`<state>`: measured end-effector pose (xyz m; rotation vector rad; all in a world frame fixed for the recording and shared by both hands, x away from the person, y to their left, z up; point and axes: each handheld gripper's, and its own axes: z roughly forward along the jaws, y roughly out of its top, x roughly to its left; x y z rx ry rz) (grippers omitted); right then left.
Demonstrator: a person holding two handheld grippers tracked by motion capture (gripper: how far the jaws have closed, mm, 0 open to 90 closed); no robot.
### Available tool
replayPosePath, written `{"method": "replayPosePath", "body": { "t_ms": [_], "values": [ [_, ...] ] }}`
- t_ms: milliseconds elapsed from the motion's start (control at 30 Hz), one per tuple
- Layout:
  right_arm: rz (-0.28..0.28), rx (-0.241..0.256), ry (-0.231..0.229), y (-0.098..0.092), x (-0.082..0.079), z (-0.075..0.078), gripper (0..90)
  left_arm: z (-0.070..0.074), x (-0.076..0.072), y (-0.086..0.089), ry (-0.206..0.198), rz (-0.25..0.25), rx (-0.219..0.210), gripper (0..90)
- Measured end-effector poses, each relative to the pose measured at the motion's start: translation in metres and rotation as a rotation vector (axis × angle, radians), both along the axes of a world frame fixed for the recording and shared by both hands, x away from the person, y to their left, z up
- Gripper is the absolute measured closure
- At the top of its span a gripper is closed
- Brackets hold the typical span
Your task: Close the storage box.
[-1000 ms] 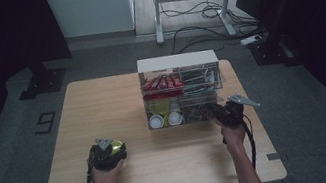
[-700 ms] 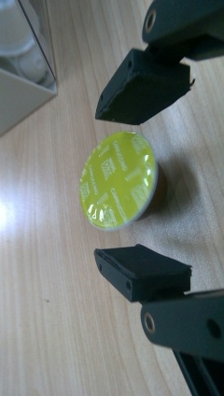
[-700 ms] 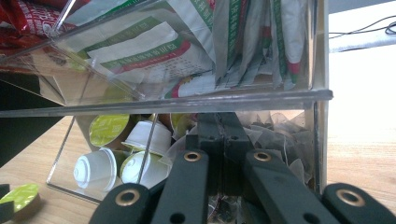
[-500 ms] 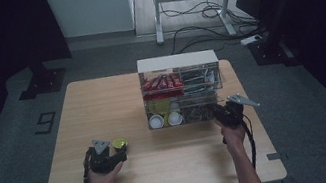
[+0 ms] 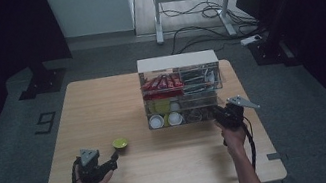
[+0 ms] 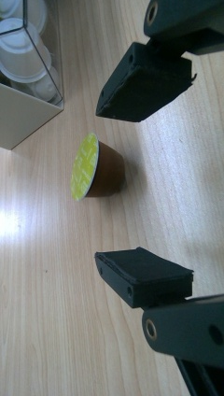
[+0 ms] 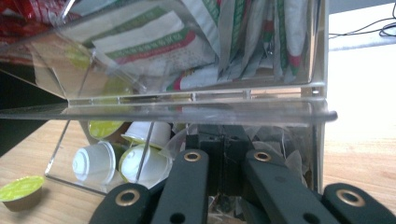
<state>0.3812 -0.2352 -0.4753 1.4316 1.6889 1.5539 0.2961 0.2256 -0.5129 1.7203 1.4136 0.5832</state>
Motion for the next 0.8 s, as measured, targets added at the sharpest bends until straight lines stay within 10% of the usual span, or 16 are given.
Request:
{"method": "replayPosePath", "body": {
  "t_ms": [800],
  "values": [
    [0.003, -0.021, 0.01, 0.0, -0.016, -0.003, 89.1, -0.004, -0.006, 0.002, 0.015, -0.026, -0.014, 26.4]
  ]
}}
